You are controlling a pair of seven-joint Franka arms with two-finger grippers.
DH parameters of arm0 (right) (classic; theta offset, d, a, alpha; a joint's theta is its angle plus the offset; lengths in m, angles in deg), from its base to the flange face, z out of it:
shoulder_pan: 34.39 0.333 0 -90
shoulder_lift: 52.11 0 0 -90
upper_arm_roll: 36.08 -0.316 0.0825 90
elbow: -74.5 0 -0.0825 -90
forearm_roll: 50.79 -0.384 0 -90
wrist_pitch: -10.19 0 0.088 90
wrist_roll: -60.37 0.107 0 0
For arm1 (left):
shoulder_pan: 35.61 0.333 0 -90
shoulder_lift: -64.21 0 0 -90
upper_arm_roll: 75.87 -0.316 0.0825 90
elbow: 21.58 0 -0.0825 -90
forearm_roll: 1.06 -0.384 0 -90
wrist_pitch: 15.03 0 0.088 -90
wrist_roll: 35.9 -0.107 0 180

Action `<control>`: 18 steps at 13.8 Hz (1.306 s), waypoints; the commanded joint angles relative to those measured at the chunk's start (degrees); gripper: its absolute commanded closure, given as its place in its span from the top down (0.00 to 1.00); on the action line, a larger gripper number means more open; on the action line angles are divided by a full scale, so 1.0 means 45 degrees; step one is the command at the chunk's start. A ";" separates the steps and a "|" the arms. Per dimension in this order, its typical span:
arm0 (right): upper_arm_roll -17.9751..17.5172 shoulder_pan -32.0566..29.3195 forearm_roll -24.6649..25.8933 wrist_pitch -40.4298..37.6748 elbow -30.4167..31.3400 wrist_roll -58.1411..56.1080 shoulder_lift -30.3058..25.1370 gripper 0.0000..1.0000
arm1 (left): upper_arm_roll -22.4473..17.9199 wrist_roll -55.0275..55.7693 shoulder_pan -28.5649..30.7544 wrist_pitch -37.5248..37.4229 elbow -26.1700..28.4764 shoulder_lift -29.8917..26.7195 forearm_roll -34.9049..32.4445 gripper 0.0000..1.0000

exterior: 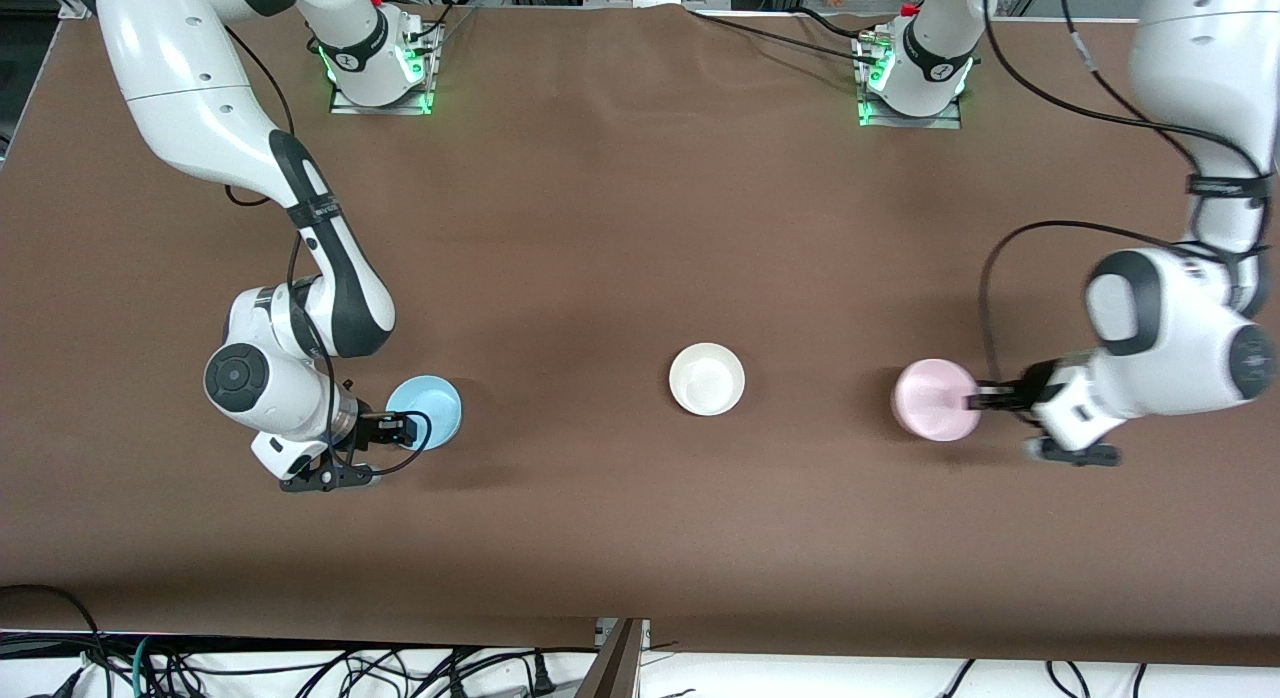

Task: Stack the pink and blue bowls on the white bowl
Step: 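Carry the pink bowl onto the white bowl while the right gripper grasps the blue bowl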

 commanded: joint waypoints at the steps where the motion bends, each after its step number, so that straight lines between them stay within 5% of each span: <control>1: -0.0060 -0.0168 -0.0042 -0.0827 -0.0061 -0.0286 -0.0077 0.69 | 0.0733 0.2974 -0.1210 0.0472 -0.0684 0.0454 -0.0022 0.00; 4: -0.0099 -0.0169 -0.0061 -0.1769 -0.0061 -0.0228 -0.0136 0.68 | 0.0755 0.5014 -0.2734 0.0999 -0.0998 0.0864 -0.0216 0.00; 9: -0.0119 -0.0169 -0.0100 -0.1789 -0.0061 -0.0189 -0.0156 0.20 | 0.0853 0.6853 -0.4220 0.1822 -0.1371 0.1529 -0.1015 0.00; 12: -0.0139 -0.0188 -0.0236 -0.2099 -0.0197 -0.0150 -0.0156 0.01 | 0.1164 0.7029 -0.4418 0.1823 -0.1332 0.1646 -0.2129 0.00; 18: -0.0177 -0.0111 -0.0843 -0.4539 -0.2323 -0.0111 -0.0175 0.00 | 0.1400 0.7010 -0.4398 0.2133 -0.1138 0.1666 -0.2171 0.00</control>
